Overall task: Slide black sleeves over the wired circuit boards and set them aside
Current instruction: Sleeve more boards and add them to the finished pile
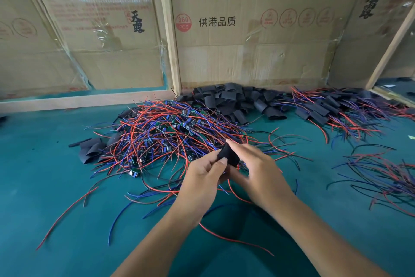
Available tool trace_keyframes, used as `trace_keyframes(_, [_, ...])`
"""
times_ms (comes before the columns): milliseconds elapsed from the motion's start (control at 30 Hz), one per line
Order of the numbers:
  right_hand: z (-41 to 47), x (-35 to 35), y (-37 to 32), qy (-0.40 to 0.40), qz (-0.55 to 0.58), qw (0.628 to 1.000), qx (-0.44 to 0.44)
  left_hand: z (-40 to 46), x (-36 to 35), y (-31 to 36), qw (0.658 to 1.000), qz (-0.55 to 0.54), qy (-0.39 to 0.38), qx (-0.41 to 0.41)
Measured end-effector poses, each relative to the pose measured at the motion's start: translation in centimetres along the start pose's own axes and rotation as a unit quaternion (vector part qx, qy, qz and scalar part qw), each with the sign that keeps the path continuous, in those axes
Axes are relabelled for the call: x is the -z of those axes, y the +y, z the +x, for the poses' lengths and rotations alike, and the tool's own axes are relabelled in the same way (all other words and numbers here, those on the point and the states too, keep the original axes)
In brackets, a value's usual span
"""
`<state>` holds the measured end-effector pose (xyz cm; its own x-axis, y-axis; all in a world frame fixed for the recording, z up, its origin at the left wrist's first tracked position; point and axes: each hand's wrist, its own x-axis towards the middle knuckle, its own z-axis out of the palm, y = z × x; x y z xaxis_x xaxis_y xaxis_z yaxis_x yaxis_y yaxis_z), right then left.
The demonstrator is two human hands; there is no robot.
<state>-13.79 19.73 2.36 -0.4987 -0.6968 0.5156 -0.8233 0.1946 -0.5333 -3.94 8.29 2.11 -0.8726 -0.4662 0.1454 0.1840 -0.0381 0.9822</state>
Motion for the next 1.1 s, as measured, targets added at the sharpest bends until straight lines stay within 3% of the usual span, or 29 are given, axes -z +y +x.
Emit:
trace_keyframes(233, [0.0,0.2,0.2,0.002,-0.016,1.0,-0.001,-0.6,-2.2,-0.4,0.978,0.198,0.057,-0.023])
trace_keyframes(333, [0.2,0.3,0.9,0.011,0.026,0.999,-0.017,-0.4,-2.3,0.3,0.978,0.203,0.05,-0.018])
trace_keyframes(467, [0.3,-0.1,1.8,0.068,0.014,0.997,-0.035,2.2,0.6,2.2,0.964,0.222,0.145,-0.032])
trace_keyframes(500, [0.3,-0.2,2.0,0.073,0.01,0.997,-0.039,3.3,1.5,2.8,0.942,0.296,0.143,-0.068])
trace_keyframes(533, [0.2,-0.3,2.1,0.076,0.012,0.996,-0.044,4.5,2.4,3.3,0.9,0.404,0.124,-0.111])
trace_keyframes(567, [0.2,-0.3,2.1,0.078,0.015,0.996,-0.048,5.8,3.3,3.7,0.836,0.52,0.093,-0.144])
trace_keyframes(633, [0.2,-0.3,2.2,0.08,0.014,0.995,-0.055,8.6,5.2,4.4,0.709,0.689,0.044,-0.143])
trace_keyframes(700, [0.2,-0.3,2.3,0.08,0.011,0.995,-0.058,10.5,6.6,5.0,0.649,0.754,0.024,-0.101])
trace_keyframes(800, [0.3,-0.4,2.5,0.094,0.006,0.993,-0.065,11.3,7.2,5.2,0.617,0.782,0.029,-0.078])
trace_keyframes(967, [0.4,-0.3,2.5,0.099,0.01,0.993,-0.067,9.7,7.2,5.8,0.533,0.829,0.067,-0.156])
trace_keyframes(1000, [0.4,-0.3,2.4,0.097,0.009,0.993,-0.068,9.4,7.2,6.2,0.526,0.829,0.061,-0.179])
trace_keyframes(1100, [0.3,-0.2,2.3,0.097,0.03,0.99,-0.099,8.5,6.7,8.3,0.55,0.798,0.048,-0.24])
